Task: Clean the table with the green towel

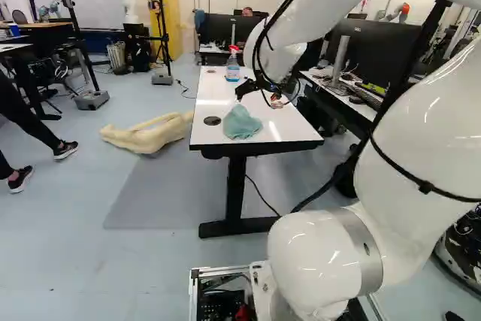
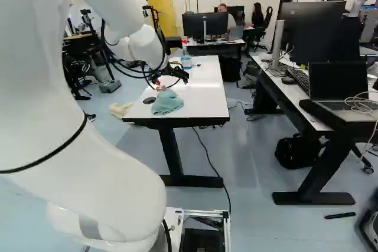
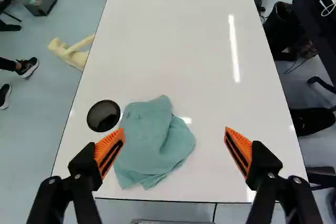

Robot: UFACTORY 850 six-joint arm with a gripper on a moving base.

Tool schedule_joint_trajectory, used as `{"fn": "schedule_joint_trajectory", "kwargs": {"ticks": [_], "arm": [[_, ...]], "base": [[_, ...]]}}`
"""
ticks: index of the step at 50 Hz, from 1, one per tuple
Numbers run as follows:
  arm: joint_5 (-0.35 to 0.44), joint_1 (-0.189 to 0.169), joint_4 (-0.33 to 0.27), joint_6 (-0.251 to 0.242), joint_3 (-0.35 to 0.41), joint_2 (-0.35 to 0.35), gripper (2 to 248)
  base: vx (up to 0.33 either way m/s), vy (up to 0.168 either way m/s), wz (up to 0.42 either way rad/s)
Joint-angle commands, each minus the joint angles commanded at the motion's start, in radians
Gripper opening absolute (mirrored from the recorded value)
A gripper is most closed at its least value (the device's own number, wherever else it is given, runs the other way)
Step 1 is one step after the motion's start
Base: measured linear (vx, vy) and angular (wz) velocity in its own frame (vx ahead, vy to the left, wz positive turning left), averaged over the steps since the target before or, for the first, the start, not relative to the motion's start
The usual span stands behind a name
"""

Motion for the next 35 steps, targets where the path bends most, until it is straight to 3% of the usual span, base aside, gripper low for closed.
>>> {"fn": "schedule_joint_trajectory", "kwargs": {"ticks": [35], "arm": [[0.249, -0.005, 0.000, 0.000, 0.176, 0.054, 247]], "base": [[0.000, 0.000, 0.000]]}}
